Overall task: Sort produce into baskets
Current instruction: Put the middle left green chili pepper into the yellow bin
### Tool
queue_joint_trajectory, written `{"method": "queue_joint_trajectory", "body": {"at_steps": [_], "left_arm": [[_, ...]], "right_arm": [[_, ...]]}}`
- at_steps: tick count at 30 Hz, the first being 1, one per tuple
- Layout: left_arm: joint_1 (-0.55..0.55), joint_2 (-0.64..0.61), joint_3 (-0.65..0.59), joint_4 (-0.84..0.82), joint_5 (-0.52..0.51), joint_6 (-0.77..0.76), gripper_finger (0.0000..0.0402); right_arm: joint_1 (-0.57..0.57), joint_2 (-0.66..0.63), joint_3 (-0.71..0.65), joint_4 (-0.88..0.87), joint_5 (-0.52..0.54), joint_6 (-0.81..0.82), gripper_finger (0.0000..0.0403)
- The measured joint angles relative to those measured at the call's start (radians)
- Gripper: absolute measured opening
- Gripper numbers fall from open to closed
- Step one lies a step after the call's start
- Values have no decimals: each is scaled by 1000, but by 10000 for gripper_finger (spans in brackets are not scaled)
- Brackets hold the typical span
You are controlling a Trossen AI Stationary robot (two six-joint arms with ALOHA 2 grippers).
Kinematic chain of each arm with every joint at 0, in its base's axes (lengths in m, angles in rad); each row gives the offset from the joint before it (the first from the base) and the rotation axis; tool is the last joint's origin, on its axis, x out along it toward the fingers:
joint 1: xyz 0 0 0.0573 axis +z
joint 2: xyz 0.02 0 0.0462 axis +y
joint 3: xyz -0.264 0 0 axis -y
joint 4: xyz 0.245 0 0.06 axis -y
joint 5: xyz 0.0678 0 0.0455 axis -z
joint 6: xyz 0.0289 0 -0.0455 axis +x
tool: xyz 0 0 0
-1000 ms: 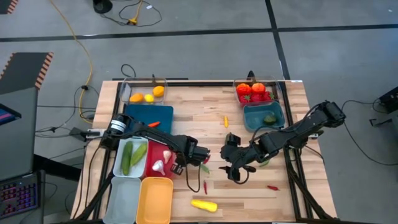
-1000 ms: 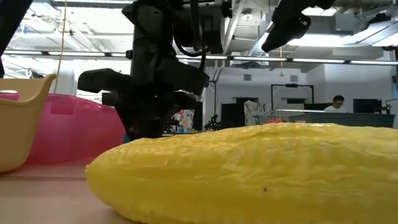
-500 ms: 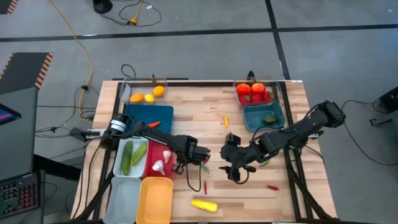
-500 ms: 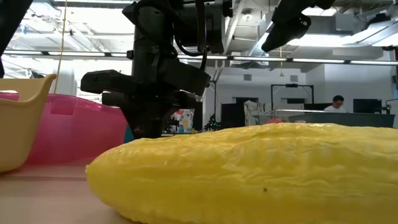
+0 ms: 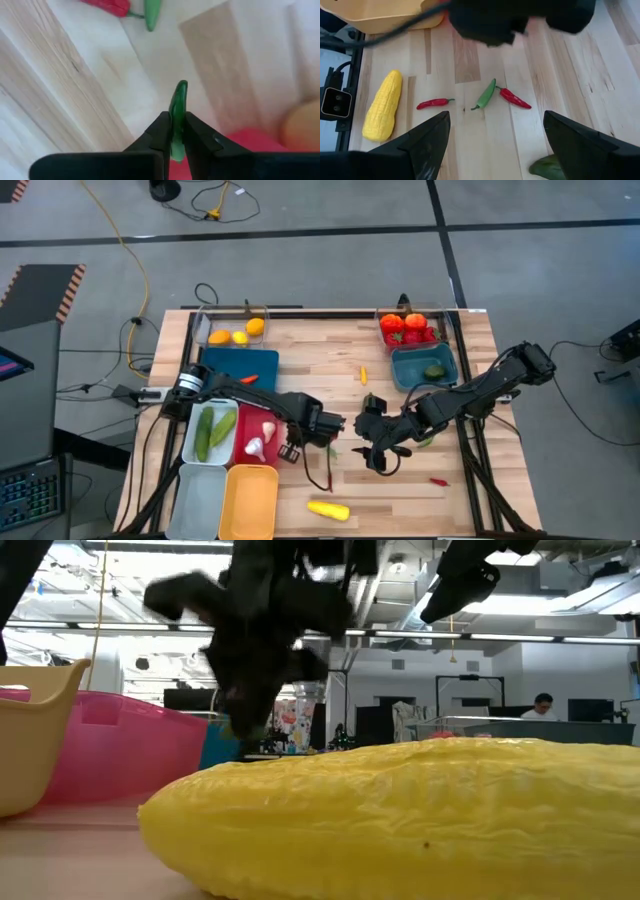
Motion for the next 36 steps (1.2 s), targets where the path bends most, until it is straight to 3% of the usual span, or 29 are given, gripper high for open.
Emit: {"method": "queue_joint_trajectory", "body": {"at_steps": [9,14,27,36], "left_arm": [[-77,0,172,-235,90,-68,22],[-154,-1,168,-289,156,-149,21],[-316,-2,163,-320,158,-361,24],[-344,-2,163,-323,146,-345,122]], "right_arm": [[0,0,0,-1,0,0,347],[0,0,0,-1,0,-3,347],[0,0,0,-1,0,-2,347],[0,0,0,-1,0,-1,347]]}}
